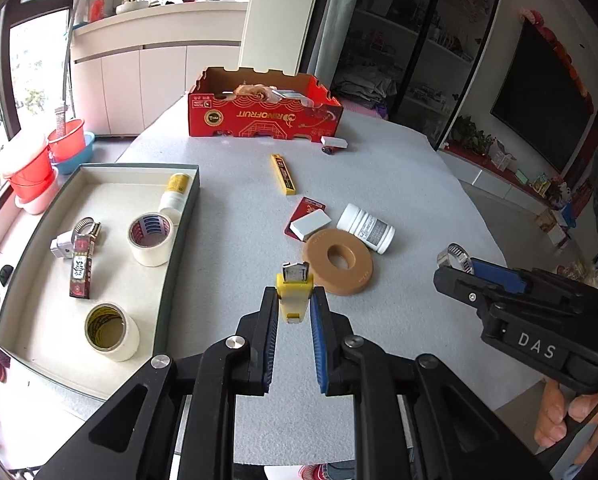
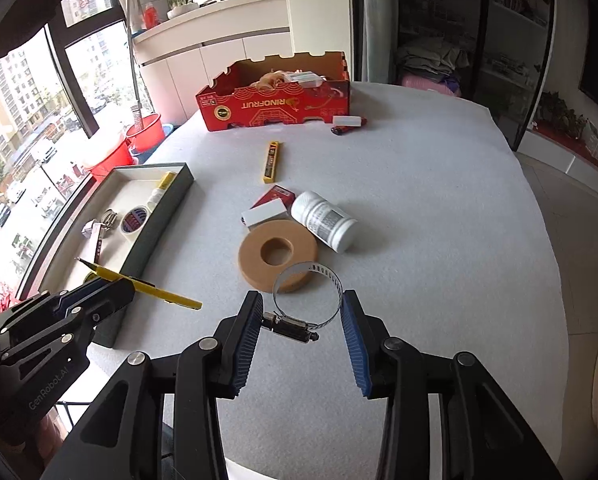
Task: Organize rigid objects
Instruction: 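Carry knife and hose clamp with both grippers over the grey tray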
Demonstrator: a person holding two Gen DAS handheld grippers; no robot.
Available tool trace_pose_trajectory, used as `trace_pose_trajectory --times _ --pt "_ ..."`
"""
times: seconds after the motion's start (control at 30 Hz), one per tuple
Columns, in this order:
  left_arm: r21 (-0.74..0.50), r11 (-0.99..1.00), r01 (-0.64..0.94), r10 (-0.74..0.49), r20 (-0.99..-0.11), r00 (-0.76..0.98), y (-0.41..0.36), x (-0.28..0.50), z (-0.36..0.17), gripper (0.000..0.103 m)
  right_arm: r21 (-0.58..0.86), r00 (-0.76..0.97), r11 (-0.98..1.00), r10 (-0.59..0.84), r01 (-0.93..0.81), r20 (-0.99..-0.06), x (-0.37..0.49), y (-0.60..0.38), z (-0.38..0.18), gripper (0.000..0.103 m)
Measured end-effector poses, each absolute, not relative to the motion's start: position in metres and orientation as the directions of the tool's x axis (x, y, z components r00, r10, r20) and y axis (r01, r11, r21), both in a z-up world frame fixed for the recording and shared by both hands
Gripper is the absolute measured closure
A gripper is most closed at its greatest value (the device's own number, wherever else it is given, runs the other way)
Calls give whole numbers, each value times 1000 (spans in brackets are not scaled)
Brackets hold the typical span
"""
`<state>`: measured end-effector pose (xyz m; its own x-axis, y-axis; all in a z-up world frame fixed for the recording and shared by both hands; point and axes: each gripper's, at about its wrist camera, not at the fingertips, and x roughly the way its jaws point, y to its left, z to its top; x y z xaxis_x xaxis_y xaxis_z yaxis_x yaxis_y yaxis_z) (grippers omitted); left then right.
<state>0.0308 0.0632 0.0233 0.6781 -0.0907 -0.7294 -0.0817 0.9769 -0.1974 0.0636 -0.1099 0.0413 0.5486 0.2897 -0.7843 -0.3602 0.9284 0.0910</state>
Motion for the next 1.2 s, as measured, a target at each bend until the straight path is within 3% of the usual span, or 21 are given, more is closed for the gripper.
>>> trace_pose_trajectory --times 0.5,1.2 --pt "-218 938 -270 46 -694 718 166 13 35 86 93 483 834 402 -543 -778 60 10 58 61" --pt "-207 881 -426 153 -727 670 250 -1 15 86 111 423 768 460 -630 -781 69 94 51 61"
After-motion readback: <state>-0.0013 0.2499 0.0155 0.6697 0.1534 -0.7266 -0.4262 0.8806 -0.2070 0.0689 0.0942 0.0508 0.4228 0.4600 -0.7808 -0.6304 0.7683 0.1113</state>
